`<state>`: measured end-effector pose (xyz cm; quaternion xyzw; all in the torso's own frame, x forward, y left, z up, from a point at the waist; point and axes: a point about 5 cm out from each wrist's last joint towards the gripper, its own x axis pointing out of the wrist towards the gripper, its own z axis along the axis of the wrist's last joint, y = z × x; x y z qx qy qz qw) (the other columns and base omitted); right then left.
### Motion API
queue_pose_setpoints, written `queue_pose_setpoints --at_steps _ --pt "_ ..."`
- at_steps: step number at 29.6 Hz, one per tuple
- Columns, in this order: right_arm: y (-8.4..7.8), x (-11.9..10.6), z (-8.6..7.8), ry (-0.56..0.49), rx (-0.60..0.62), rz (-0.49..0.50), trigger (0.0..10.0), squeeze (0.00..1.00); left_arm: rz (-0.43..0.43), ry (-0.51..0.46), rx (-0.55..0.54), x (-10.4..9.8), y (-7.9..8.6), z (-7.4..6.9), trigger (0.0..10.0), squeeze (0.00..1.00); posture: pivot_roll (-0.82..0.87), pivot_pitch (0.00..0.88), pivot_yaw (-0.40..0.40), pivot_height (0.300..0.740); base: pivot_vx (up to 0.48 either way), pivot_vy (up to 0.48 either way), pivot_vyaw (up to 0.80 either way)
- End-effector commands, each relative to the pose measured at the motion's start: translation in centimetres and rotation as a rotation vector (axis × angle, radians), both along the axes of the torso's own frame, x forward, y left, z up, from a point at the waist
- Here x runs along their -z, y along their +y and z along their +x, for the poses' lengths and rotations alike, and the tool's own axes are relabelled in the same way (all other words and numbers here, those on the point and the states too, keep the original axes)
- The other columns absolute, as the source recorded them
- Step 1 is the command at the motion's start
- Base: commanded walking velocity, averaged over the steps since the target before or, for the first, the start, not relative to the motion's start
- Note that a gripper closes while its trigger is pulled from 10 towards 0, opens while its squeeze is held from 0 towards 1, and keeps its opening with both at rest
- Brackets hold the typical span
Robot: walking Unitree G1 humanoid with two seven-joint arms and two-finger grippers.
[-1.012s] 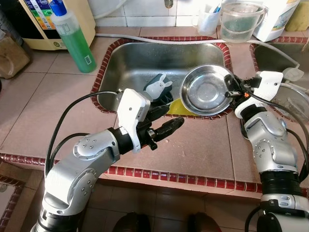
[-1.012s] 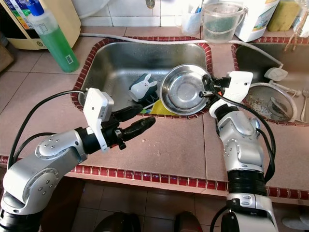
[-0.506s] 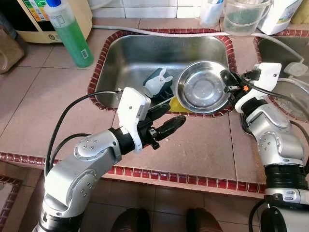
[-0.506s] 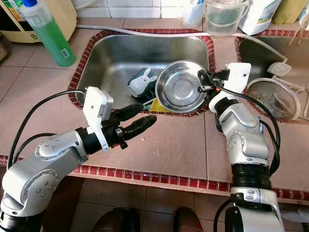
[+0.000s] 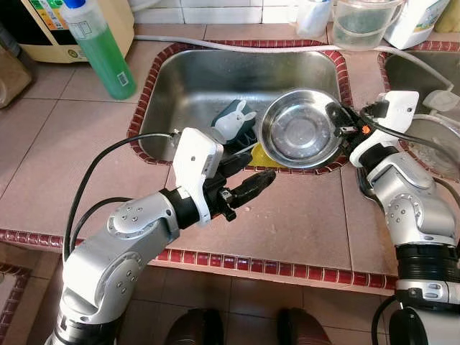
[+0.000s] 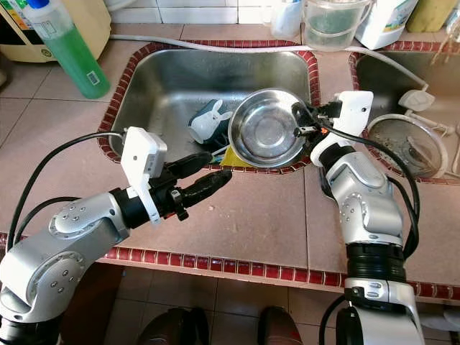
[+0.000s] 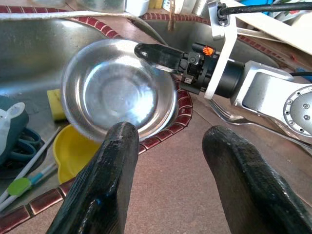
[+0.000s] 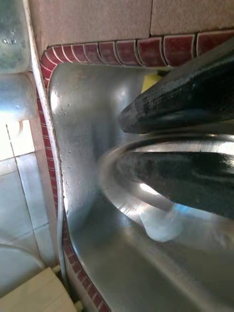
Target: Kitchen organization
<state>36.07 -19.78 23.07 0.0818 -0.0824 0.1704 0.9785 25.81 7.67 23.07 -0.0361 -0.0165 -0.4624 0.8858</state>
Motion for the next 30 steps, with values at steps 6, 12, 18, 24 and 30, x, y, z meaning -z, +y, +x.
queue_pose_setpoints --at_steps 6,12,18,24,30 --pt "0.3 0.3 -0.1 0.017 -0.024 -0.001 10.0 1.00 0.006 -0.006 0.009 -0.2 0.0 -0.3 10.0 0.00 -0.10 0.314 0.081 0.703 0.000 0.000 0.00" --pt "0.3 0.1 0.0 0.015 -0.023 0.001 10.0 1.00 0.003 -0.006 0.005 -0.2 0.1 -0.3 10.0 0.00 -0.10 0.315 0.080 0.703 0.000 0.000 0.00" --pt "0.3 -0.1 0.0 -0.014 -0.015 -0.010 10.0 0.00 0.005 -0.007 0.001 -0.2 0.1 -0.1 10.0 0.00 -0.09 0.307 0.077 0.703 0.000 0.000 0.00" --pt "0.4 -0.6 0.0 -0.045 -0.023 0.008 10.0 0.00 0.000 -0.013 -0.005 -0.2 0.1 0.1 10.0 0.00 -0.09 0.298 0.073 0.703 0.000 0.000 0.00" --pt "0.4 -2.0 0.0 -0.131 -0.028 0.019 10.0 0.00 -0.005 -0.028 -0.013 -0.4 0.1 0.4 10.0 0.00 -0.10 0.267 0.063 0.703 0.000 0.000 0.00"
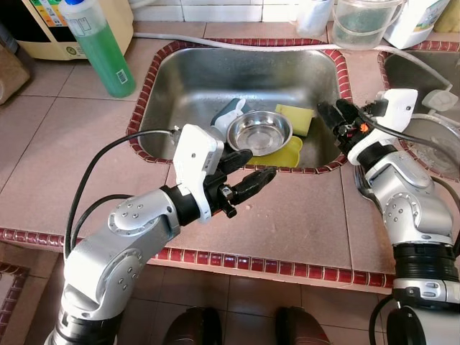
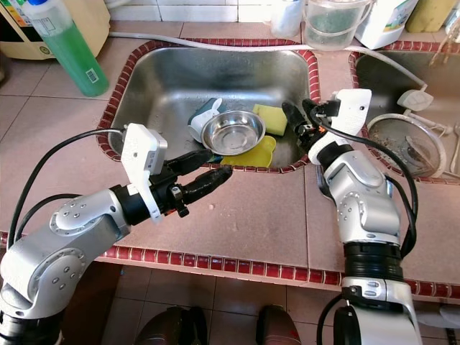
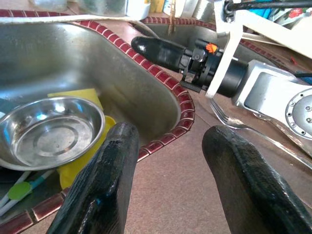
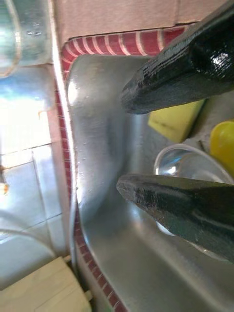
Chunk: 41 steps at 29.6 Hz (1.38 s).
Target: Kitchen organization
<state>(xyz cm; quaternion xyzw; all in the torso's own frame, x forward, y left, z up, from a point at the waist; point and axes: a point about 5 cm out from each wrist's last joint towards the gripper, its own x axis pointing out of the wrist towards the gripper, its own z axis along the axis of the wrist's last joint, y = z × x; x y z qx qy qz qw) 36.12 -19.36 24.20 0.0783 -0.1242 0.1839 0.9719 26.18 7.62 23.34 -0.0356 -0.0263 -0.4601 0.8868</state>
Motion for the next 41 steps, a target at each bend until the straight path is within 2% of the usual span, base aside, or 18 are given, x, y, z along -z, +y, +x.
queue_pose_setpoints --at_steps 1,7,11,17,25,26,28,41 --pt "-0.2 -1.6 0.0 -0.084 -0.001 0.042 10.0 0.00 0.002 -0.015 -0.010 -0.1 0.1 0.2 10.0 0.00 -0.10 0.259 0.060 0.703 0.000 0.000 0.00" --pt "-0.5 -3.8 -0.1 -0.195 0.016 0.115 10.0 0.00 -0.007 -0.026 -0.020 -0.1 0.1 0.6 10.0 0.00 -0.11 0.231 0.051 0.703 0.000 0.000 0.00" --pt "-0.2 -4.1 -0.1 -0.211 0.009 0.082 10.0 0.00 -0.009 -0.033 -0.038 0.0 0.2 0.9 10.0 0.00 -0.10 0.219 0.043 0.703 0.000 0.000 0.00" --pt "0.6 -4.7 -1.0 -0.262 0.010 0.042 10.0 0.00 -0.033 -0.052 -0.144 -0.2 1.3 2.2 10.0 0.00 -0.10 0.187 0.030 0.703 0.000 0.000 0.00" --pt "1.5 -4.1 -2.2 -0.258 0.032 0.033 10.0 0.00 -0.061 -0.078 -0.289 -0.6 2.7 4.0 10.0 0.00 -0.10 0.131 0.006 0.703 0.000 0.000 0.00" --pt "1.6 -3.9 -2.3 -0.247 0.036 0.034 10.0 0.00 -0.072 -0.079 -0.334 -0.5 3.2 4.4 10.0 0.00 -0.10 0.124 0.002 0.703 0.000 0.000 0.00" --pt "1.6 -3.8 -2.3 -0.243 0.036 0.035 10.0 0.00 -0.074 -0.078 -0.343 -0.5 3.3 4.5 10.0 0.00 -0.10 0.124 0.002 0.703 0.000 0.000 0.00" --pt "2.1 -1.1 -3.0 -0.160 0.147 -0.025 10.0 0.00 -0.060 -0.116 -0.615 0.8 6.1 6.7 10.0 0.00 -0.06 0.068 -0.024 0.703 0.000 0.000 0.00"
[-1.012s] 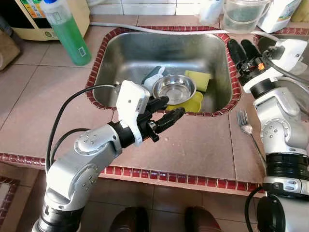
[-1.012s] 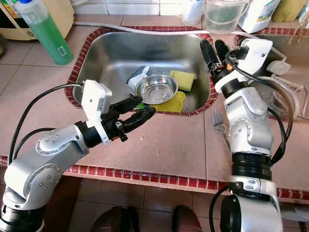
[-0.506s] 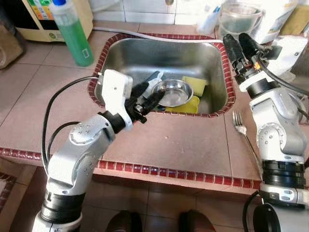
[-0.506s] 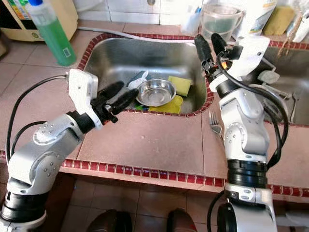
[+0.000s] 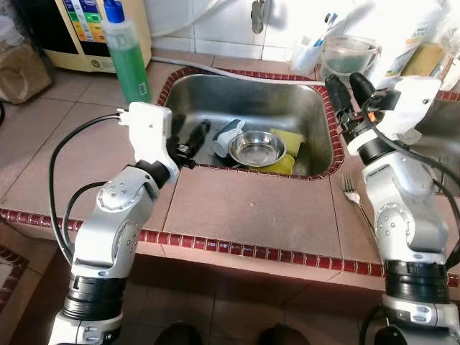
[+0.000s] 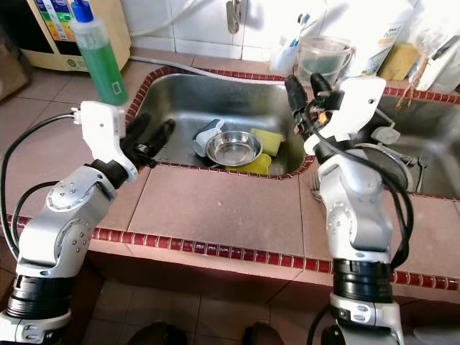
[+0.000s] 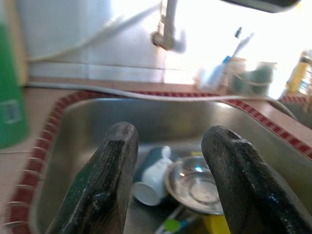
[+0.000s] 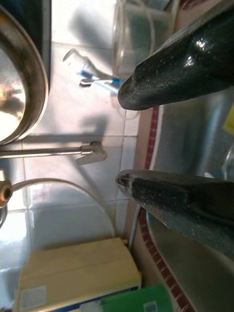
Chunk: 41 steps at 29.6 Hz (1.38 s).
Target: Kitchen organization
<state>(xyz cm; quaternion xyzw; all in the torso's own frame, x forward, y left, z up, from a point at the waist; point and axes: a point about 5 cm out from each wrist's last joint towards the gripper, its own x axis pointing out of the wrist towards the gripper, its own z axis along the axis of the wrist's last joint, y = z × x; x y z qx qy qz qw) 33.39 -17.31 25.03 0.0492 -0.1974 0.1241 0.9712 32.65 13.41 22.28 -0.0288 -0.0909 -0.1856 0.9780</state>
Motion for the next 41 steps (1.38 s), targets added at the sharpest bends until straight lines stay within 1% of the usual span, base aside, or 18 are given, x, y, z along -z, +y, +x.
queue_pose_setpoints --at_steps 1,2,3,4,7,8,11,12,14,19,21,22,25,29,31,38,41 --pt "0.0 -0.3 -0.3 -0.015 0.012 -0.011 10.0 0.00 -0.001 -0.017 -0.031 -0.2 0.3 0.2 10.0 0.00 -0.06 0.068 -0.024 0.703 0.000 0.000 0.00" --pt "0.1 0.2 -0.3 -0.013 0.030 -0.015 10.0 0.00 -0.016 -0.005 -0.057 0.1 0.6 0.5 10.0 0.00 -0.06 0.058 -0.026 0.703 0.000 0.000 0.00" --pt "0.3 1.4 -0.3 0.016 0.076 -0.021 10.0 0.00 -0.024 -0.012 -0.102 0.6 0.9 0.7 10.0 0.00 -0.06 0.048 -0.025 0.703 0.000 0.000 0.00" --pt "0.4 1.8 -0.3 0.026 0.090 -0.022 10.0 0.00 -0.019 -0.024 -0.113 0.7 1.0 0.7 10.0 0.00 -0.06 0.043 -0.024 0.703 0.000 0.000 0.00" --pt "0.5 2.2 -0.3 0.033 0.104 -0.031 10.0 0.00 -0.031 -0.013 -0.111 1.1 0.9 0.7 10.0 0.00 -0.06 0.039 -0.025 0.703 0.000 0.000 0.00" --pt "0.7 3.1 -0.5 0.054 0.128 -0.036 10.0 0.00 -0.049 -0.010 -0.100 1.9 0.8 0.6 10.0 0.00 -0.06 0.026 -0.022 0.703 0.000 0.000 0.00" --pt "0.8 3.5 -0.5 0.067 0.140 -0.035 10.0 0.00 -0.049 -0.012 -0.089 2.3 0.7 0.5 10.0 0.00 -0.06 0.026 -0.022 0.703 0.000 0.000 0.00" --pt "0.9 3.9 -0.6 0.083 0.149 -0.028 10.0 0.00 -0.045 -0.007 -0.082 2.7 0.6 0.4 10.0 0.00 -0.06 0.018 -0.021 0.703 0.000 0.000 0.00" --pt "1.4 5.4 -1.0 0.127 0.171 -0.032 10.0 0.00 -0.077 0.013 -0.077 3.5 0.3 0.1 10.0 0.00 -0.06 0.009 -0.014 0.703 0.000 0.000 0.00" --pt "1.9 6.7 -1.6 0.166 0.205 -0.025 10.0 0.00 -0.115 0.011 -0.108 3.7 0.2 0.0 10.0 0.00 -0.06 0.006 -0.009 0.703 0.000 0.000 0.00" --pt "1.9 6.7 -1.6 0.166 0.205 -0.025 10.0 0.00 -0.115 0.011 -0.108 3.7 0.2 0.0 10.0 0.00 -0.06 0.006 -0.009 0.703 0.000 0.000 0.00" --pt "2.1 7.1 -1.9 0.174 0.206 -0.026 10.0 0.00 -0.098 0.019 -0.108 3.9 0.0 -0.1 10.0 0.00 -0.06 0.004 -0.010 0.703 0.000 0.000 0.00" --pt "2.6 7.7 -2.3 0.194 0.206 -0.030 10.0 0.00 -0.098 0.009 -0.102 4.2 -0.2 -0.3 10.0 0.00 -0.07 0.003 -0.011 0.703 0.000 0.000 0.00" --pt "3.0 8.3 -2.8 0.202 0.221 -0.033 10.0 0.00 -0.050 -0.010 -0.096 4.4 -0.4 -0.8 10.0 0.00 -0.07 0.000 -0.012 0.703 0.000 0.000 0.00" --pt "3.0 8.6 -3.0 0.209 0.229 -0.056 10.0 0.00 -0.060 0.004 -0.100 4.8 -0.3 -0.9 10.0 0.00 -0.07 0.000 -0.014 0.703 0.000 0.000 0.00" --pt "3.0 8.6 -3.1 0.206 0.237 -0.053 10.0 0.00 -0.054 0.009 -0.104 5.2 -0.1 -1.1 10.0 0.00 -0.07 0.000 -0.017 0.703 0.000 0.000 0.00" --pt "3.1 8.4 -3.0 0.197 0.225 -0.060 10.0 0.00 -0.028 0.004 -0.088 5.3 -0.2 -1.2 10.0 0.00 -0.07 0.000 -0.021 0.703 0.000 0.000 0.00"
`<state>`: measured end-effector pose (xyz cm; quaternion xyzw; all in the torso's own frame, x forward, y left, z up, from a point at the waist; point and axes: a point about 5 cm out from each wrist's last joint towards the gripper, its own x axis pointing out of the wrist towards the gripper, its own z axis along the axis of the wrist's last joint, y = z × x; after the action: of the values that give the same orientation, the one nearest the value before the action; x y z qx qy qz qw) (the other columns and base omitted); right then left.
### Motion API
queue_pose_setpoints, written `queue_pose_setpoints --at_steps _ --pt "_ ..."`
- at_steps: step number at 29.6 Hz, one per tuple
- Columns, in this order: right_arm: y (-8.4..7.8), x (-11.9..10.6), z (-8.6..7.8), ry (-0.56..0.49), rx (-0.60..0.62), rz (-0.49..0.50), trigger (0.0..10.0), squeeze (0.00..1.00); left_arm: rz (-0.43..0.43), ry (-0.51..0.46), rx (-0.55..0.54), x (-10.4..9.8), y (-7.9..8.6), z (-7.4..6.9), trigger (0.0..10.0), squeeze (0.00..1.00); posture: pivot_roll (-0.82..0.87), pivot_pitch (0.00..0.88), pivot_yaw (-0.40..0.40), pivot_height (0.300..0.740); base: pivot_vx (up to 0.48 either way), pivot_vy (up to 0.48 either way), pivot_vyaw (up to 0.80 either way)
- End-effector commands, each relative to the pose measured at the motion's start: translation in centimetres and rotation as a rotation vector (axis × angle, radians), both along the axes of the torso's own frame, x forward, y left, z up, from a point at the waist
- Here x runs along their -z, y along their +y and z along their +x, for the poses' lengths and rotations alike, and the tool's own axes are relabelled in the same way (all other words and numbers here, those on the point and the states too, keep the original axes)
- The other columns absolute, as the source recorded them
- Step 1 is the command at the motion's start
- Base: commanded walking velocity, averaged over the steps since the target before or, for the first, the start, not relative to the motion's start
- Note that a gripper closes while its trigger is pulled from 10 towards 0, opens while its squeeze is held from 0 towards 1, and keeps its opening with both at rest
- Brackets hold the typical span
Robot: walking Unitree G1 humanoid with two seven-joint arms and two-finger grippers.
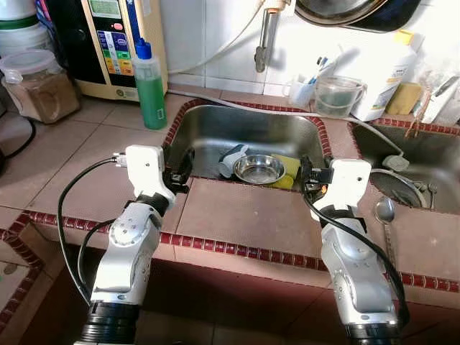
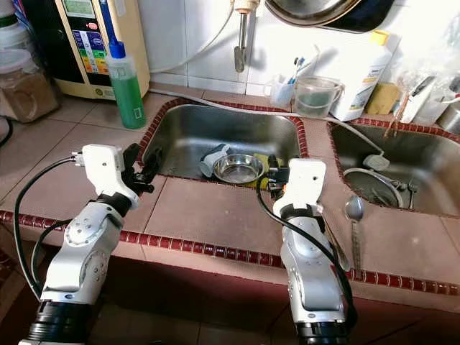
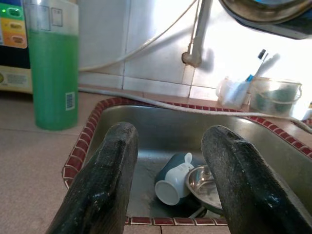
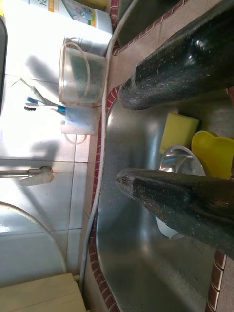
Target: Kitchen organization
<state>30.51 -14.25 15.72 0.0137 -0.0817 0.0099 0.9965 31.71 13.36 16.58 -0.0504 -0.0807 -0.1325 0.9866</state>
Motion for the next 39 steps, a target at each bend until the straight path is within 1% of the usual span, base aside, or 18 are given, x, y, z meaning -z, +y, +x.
queue_pose_setpoints --at_steps 1,5,8,12,18,31,35,36,39 --pt "0.09 -0.89 -0.08 -0.037 -0.011 -0.008 10.0 0.00 0.016 -0.028 0.021 -0.45 -0.27 -0.23 10.0 0.00 -0.07 0.000 -0.022 0.703 0.000 0.000 0.00" --pt "-0.22 -0.88 0.20 -0.036 -0.007 -0.024 10.0 0.00 -0.002 -0.027 0.025 -0.47 -0.36 -0.22 10.0 0.00 -0.07 0.000 -0.024 0.703 0.000 0.000 0.00" --pt "-0.45 -1.12 0.41 -0.042 -0.004 -0.027 10.0 0.00 -0.016 -0.024 0.030 -0.52 -0.49 -0.22 10.0 0.00 -0.07 0.000 -0.026 0.703 0.000 -0.276 0.00" --pt "-0.52 -1.14 0.45 -0.043 -0.003 -0.033 10.0 0.00 -0.011 -0.026 0.032 -0.52 -0.53 -0.25 10.0 0.00 -0.07 0.000 -0.028 0.703 0.000 -0.331 0.00" --pt "-0.45 -1.02 0.34 -0.039 -0.006 -0.037 10.0 0.00 -0.049 -0.023 0.038 -0.62 -0.46 -0.33 10.0 0.00 -0.07 0.000 -0.032 0.703 0.000 -0.426 0.00" --pt "-0.69 -1.08 0.33 -0.035 -0.003 -0.042 10.0 0.00 -0.049 -0.030 0.036 -0.80 -0.52 -0.31 10.0 0.00 -0.07 0.000 -0.034 0.703 0.000 -0.442 0.00" --pt "-0.68 -1.10 0.33 -0.035 -0.004 -0.044 10.0 0.00 -0.105 -0.018 0.048 -0.87 -0.60 -0.29 10.0 0.00 -0.07 0.000 -0.034 0.703 0.000 0.000 0.00" --pt "-0.66 -1.10 0.32 -0.035 -0.005 -0.044 10.0 0.00 -0.109 -0.013 0.050 -0.85 -0.61 -0.28 10.0 0.00 -0.07 0.000 -0.034 0.703 0.000 0.000 0.00" --pt "-0.56 -1.08 0.27 -0.033 -0.010 -0.045 10.0 0.00 -0.081 -0.018 0.053 -0.94 -0.61 -0.32 10.0 0.00 -0.08 0.001 -0.033 0.703 0.000 0.000 0.00"
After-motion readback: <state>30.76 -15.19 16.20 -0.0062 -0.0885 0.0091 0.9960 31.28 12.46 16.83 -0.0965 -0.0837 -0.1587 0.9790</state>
